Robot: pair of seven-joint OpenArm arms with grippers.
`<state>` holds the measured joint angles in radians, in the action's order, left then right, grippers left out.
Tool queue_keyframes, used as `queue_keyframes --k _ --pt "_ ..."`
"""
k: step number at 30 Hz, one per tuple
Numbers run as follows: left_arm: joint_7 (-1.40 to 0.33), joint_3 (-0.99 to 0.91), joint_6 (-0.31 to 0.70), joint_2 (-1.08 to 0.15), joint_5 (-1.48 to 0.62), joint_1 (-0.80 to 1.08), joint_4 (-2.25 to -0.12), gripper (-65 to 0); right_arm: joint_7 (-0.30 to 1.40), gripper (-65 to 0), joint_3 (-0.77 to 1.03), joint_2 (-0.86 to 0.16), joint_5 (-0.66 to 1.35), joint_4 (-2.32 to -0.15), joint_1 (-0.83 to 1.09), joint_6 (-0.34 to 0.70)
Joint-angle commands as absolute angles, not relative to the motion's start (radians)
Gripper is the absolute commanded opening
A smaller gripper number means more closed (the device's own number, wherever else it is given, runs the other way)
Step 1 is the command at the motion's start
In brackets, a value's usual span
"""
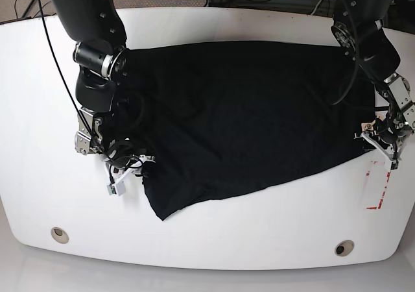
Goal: Layout the t-shirt on the table in an organized manner, then fold the t-shirt properly
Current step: 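Grasp the shirt's side edges with both grippers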
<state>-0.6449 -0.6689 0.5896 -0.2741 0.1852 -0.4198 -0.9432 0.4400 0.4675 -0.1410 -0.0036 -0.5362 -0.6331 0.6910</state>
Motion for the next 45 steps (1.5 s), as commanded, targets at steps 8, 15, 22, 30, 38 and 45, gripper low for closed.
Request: queue_keyframes --k 8,15,22,30,38,45 --pt "-0.590 -0.694 0.538 -0.334 0.188 -0.478 -0.820 -31.0 0.435 -48.4 0.467 -0.148 -0.004 -0.549 -0.661 0.698" --pt "-0.559 -0.753 0.535 -0.344 0.188 -0.479 -0.786 -20.7 0.435 -48.4 0.467 -0.148 -0.004 -0.549 -0.661 0.698" --pt "-0.561 -0.753 0.541 -0.352 0.188 -0.479 -0.785 -16.7 0.435 -48.4 0.467 -0.148 -0.004 -0.549 -0.661 0.698" --pt "-0.562 -0.750 0.545 -0.312 0.188 -0.481 -0.786 -17.2 0.435 -48.4 0.467 -0.148 -0.004 -0.549 -0.659 0.698" --pt "-0.567 -0.750 0.596 -0.265 0.193 -0.496 -0.789 -17.4 0.437 -48.4 0.467 -0.148 -0.004 -0.549 -0.659 0.698" --pt "-0.590 -0.750 0.596 -0.240 0.191 -0.496 -0.794 -27.9 0.437 -48.5 0.467 -0.148 -0.004 -0.549 -0.659 0.698"
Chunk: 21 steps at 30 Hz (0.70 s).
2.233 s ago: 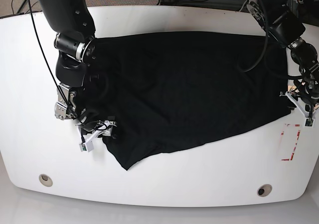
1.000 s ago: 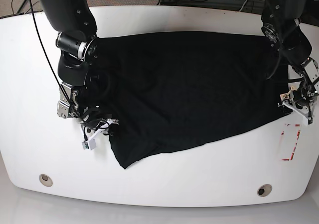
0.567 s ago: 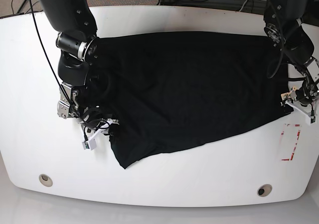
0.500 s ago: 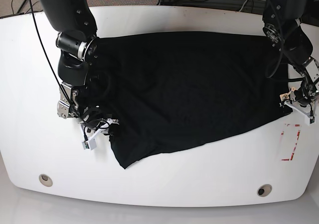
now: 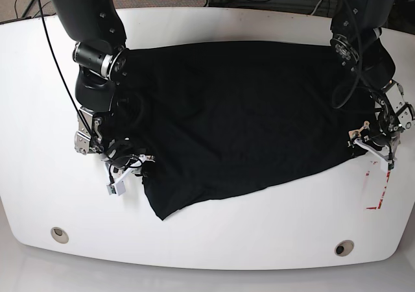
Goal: Layout the t-shirt on the table in an organized manner, then fold the t-shirt properly
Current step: 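Grasp the shirt's side edges with both grippers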
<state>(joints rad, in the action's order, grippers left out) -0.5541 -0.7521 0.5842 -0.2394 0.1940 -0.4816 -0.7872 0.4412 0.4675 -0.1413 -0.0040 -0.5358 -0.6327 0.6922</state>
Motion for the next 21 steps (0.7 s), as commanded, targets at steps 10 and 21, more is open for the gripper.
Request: queue_keyframes --k 10,21 --pt "-0.591 -0.750 0.598 -0.228 0.191 -0.498 -0.800 -60.1 0.437 -51.4 0.467 -0.148 -0.004 -0.549 -0.659 0.698" --pt "-0.601 -0.750 0.693 -0.168 0.193 -0.438 -1.064 -60.7 0.441 -64.5 0.467 -0.154 -0.004 -0.610 -0.638 0.698"
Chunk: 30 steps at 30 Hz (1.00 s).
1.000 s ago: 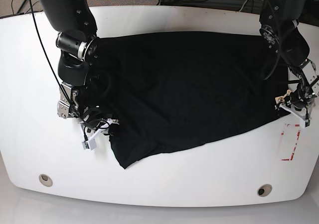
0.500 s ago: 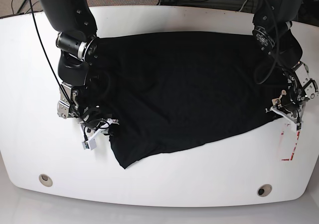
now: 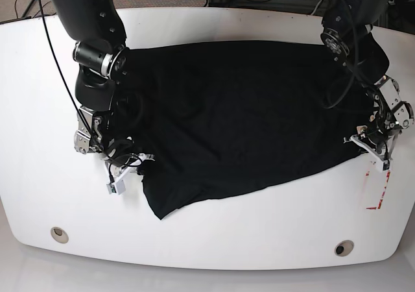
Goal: Layout the t-shirt on the table in an organized manner, then fold the t-shirt properly
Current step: 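Grasp the shirt's side edges with both grippers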
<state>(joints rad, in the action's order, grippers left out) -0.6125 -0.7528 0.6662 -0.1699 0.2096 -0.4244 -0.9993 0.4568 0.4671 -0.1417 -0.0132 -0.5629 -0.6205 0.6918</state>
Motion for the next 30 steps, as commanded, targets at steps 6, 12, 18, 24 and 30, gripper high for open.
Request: queue_keyframes --k 6,12,18,24,30 --pt "-0.722 -0.750 0.698 -0.157 0.191 -0.412 -1.245 -60.8 0.519 -65.0 0.467 -0.153 -0.004 -0.763 -0.579 0.698" --pt "-0.785 -0.750 0.698 -0.136 0.189 -0.394 -1.359 -60.8 0.628 -65.0 0.467 -0.148 0.001 -0.980 -0.504 0.698" --pt "-0.840 -0.737 0.698 -0.133 0.189 -0.364 -1.468 -60.8 0.731 -65.0 0.467 -0.131 0.002 -1.182 -0.435 0.698" --pt "-0.878 -0.707 0.698 -0.133 0.189 -0.318 -1.563 -60.8 0.803 -65.0 0.467 -0.125 0.001 -1.362 -0.358 0.698" --pt "-0.880 -0.659 0.698 -0.128 0.189 -0.291 -1.626 -60.8 0.857 -65.0 0.467 -0.122 0.002 -1.468 -0.320 0.698"
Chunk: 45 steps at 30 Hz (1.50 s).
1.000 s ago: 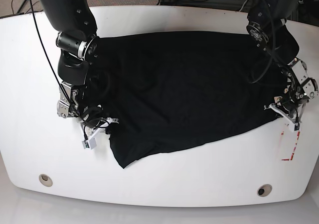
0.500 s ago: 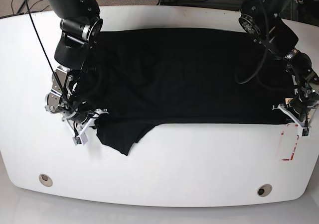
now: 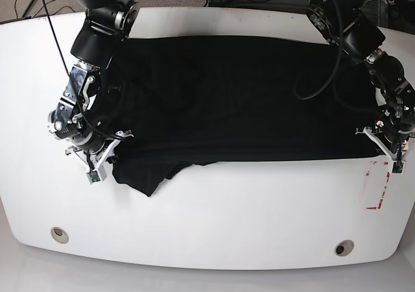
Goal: Layout the t-shirt on the table in an organized manner, then fold the t-shirt properly
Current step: 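Grasp the shirt's side edges with both grippers, then lift the shirt with the right gripper and swing it across the table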
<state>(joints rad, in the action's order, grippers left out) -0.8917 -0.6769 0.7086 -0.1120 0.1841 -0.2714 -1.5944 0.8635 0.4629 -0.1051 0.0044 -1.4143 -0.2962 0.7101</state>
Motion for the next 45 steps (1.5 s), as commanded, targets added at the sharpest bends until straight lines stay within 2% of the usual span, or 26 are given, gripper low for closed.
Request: queue_keyframes --k 1,11,17,26,32,37,45 --pt "-0.880 -0.641 0.698 -0.128 0.189 -0.283 -1.633 -60.8 0.866 -65.0 0.467 -0.122 0.004 -1.481 -0.317 0.698" --pt "-0.878 -0.527 0.698 -0.085 0.189 -0.321 -1.751 -60.8 0.885 -65.0 0.443 -0.134 -0.001 -1.517 -0.369 0.698" --pt "-0.900 -0.463 0.698 -0.071 0.193 -0.412 -1.819 -60.8 0.885 -65.0 0.335 -0.202 0.004 -1.517 -0.438 0.698" --pt "-1.066 -0.456 0.698 -0.068 0.193 -0.682 -1.839 -60.8 0.905 -65.0 0.297 -0.274 -0.001 -1.517 -0.638 0.698" --pt "-1.133 -0.458 0.698 -0.073 0.196 -0.898 -1.836 -60.8 1.020 -65.0 0.222 -0.361 0.005 -1.517 -0.865 0.698" --pt "-1.196 -0.458 0.698 -0.094 0.197 -1.061 -1.831 -60.7 1.049 -65.0 0.139 -0.426 0.007 -1.514 -1.043 0.698" --pt "-1.305 -0.456 0.698 -0.099 0.191 -1.150 -1.808 -60.0 1.116 -65.0 0.044 -0.463 0.007 -1.517 -1.159 0.698"
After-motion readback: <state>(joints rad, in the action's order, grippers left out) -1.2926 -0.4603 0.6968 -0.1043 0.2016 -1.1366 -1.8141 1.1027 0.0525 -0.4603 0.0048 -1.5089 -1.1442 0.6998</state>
